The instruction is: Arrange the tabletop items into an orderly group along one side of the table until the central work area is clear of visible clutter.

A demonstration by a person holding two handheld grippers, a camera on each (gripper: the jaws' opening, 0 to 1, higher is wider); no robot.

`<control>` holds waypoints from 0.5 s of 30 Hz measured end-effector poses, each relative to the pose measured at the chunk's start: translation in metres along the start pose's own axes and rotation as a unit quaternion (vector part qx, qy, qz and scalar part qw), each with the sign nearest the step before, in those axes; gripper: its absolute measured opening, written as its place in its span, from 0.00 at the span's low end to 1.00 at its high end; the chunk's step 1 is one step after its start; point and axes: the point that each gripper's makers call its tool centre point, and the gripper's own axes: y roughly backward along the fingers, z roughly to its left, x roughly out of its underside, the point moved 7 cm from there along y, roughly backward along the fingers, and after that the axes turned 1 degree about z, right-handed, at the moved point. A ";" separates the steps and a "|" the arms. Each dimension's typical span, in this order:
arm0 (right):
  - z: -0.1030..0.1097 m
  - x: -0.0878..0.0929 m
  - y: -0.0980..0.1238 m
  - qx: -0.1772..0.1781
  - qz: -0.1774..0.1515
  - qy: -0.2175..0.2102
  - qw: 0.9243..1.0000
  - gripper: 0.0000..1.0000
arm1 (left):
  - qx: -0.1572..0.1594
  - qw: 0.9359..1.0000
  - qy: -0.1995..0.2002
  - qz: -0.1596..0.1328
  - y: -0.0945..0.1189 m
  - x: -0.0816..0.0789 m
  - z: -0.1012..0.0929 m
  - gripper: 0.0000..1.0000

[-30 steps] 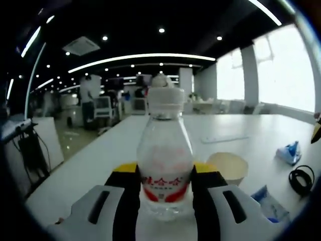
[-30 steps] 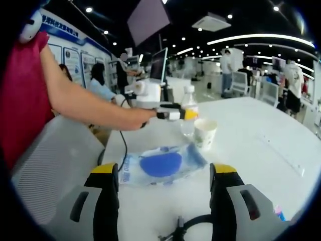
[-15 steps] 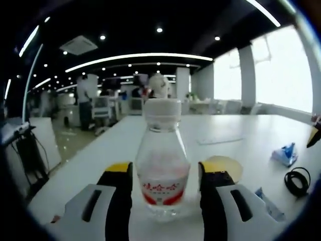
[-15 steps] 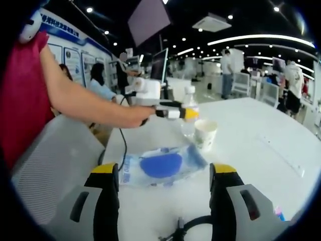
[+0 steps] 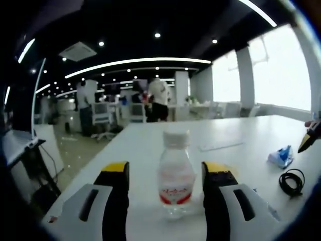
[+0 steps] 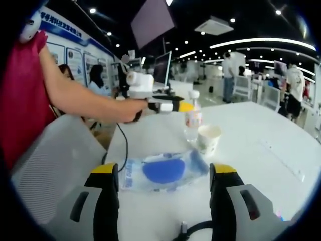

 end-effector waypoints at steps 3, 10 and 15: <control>0.002 -0.002 0.003 0.002 -0.003 0.002 1.000 0.73 | 0.005 1.000 -0.005 0.000 0.010 -0.005 -0.003 0.55; 0.004 -0.003 0.009 0.008 -0.003 0.005 1.000 0.73 | 0.023 1.000 -0.002 -0.002 0.032 -0.017 -0.004 0.55; 0.007 -0.007 0.011 0.008 -0.007 0.007 1.000 0.73 | 0.041 0.999 -0.006 -0.003 0.048 -0.025 -0.011 0.55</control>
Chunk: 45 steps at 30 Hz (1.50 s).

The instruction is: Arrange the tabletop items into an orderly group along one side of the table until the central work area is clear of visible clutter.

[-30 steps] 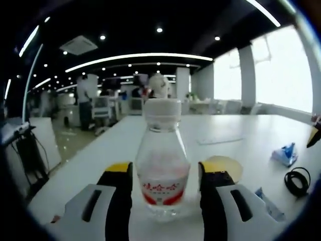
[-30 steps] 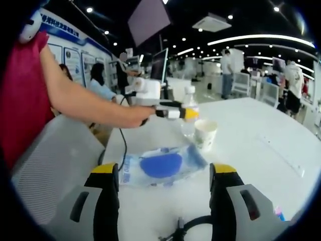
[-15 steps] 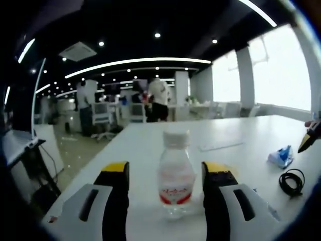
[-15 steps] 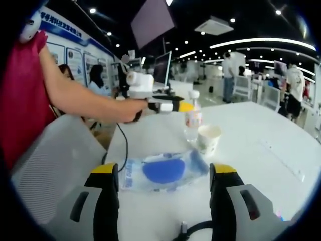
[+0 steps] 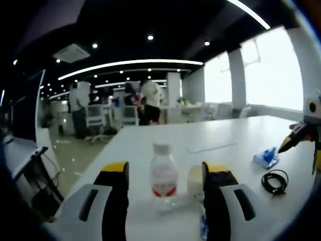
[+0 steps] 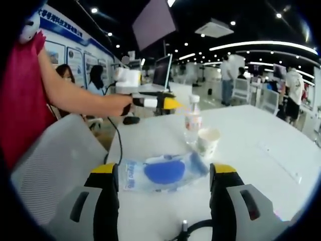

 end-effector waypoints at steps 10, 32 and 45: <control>0.004 -0.009 0.006 0.005 -0.002 0.009 1.000 0.73 | 0.030 1.000 -0.004 0.002 0.030 -0.014 -0.013 0.53; -0.030 -0.022 -0.003 -0.001 0.009 0.017 1.000 0.72 | 0.045 0.994 0.068 0.076 0.094 -0.004 -0.056 0.47; -0.066 -0.017 -0.033 -0.035 0.023 0.011 0.999 0.71 | 0.050 0.982 0.110 0.148 0.105 0.016 -0.091 0.43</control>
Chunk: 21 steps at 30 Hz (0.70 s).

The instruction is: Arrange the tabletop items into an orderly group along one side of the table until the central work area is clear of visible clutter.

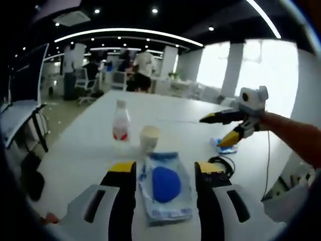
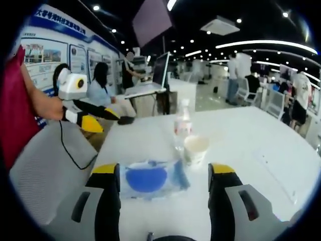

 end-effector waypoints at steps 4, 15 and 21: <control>-0.007 0.007 -0.010 -0.012 0.006 -0.008 1.000 0.71 | -0.006 1.000 0.013 0.018 -0.001 0.008 -0.007 0.43; -0.024 0.025 -0.038 -0.043 0.020 -0.027 0.998 0.69 | -0.023 0.992 0.071 0.106 -0.005 0.039 -0.013 0.37; -0.030 0.036 -0.051 -0.054 0.026 -0.037 0.998 0.68 | -0.030 0.980 0.091 0.173 -0.005 0.060 -0.014 0.30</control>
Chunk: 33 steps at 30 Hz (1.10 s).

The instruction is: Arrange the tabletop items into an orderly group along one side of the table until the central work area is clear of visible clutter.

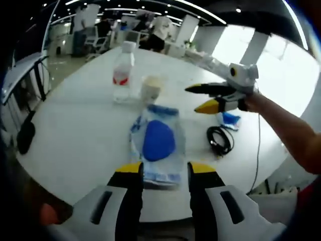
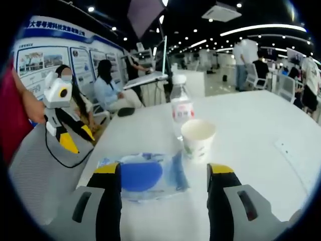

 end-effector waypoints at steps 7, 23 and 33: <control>-0.007 0.012 -0.015 -0.013 0.009 -0.011 1.000 0.68 | -0.006 0.998 0.018 0.062 -0.013 0.022 0.003 0.27; -0.022 0.021 -0.041 -0.029 0.025 -0.019 0.999 0.65 | -0.025 0.994 0.061 0.088 -0.038 0.029 0.015 0.25; -0.025 0.024 -0.061 -0.025 0.037 -0.027 0.999 0.56 | -0.036 0.992 0.084 0.081 -0.041 0.029 0.022 0.25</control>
